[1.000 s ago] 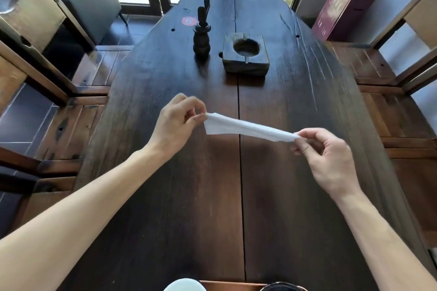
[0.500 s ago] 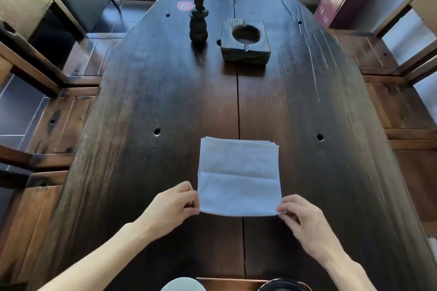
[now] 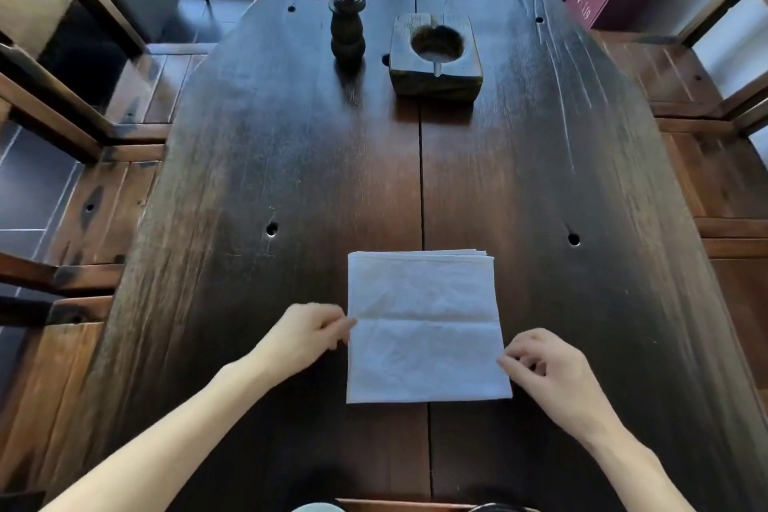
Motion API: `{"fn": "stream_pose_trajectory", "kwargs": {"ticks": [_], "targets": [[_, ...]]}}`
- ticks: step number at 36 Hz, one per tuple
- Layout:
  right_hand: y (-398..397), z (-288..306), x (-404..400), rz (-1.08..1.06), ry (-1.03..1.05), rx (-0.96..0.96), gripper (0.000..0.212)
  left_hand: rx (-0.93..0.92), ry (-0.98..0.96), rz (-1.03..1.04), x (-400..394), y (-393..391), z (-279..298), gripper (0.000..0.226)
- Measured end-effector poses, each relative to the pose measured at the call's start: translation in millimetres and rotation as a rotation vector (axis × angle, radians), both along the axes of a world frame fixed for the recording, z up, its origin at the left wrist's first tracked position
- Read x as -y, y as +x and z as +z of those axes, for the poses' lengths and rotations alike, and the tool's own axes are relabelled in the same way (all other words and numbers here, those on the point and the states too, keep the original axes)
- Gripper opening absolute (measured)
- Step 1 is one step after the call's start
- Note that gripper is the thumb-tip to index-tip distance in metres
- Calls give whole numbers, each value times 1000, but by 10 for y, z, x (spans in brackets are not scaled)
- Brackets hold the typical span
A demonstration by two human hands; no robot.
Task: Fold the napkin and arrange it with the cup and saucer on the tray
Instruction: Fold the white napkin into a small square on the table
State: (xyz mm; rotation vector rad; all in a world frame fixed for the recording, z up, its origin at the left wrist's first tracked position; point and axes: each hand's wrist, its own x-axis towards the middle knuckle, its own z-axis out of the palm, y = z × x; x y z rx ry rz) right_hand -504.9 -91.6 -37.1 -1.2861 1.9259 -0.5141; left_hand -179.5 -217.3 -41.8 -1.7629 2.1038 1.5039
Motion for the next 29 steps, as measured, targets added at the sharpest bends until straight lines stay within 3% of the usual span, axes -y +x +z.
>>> {"fn": "stream_pose_trajectory", "kwargs": {"ticks": [4, 10, 16, 29], "targets": [[-86, 23, 387, -132, 2, 7, 3, -10, -73, 173, 303, -165, 41, 21], [-107, -27, 933, -202, 42, -35, 14, 49, -34, 265, 557, -413, -40, 28], [-44, -180, 1176, -298, 98, -64, 13, 104, -37, 340, 590, -478, -121, 16], [44, -200, 1222, -321, 53, -53, 14, -80, 65, 397, 609, -375, -56, 13]]}}
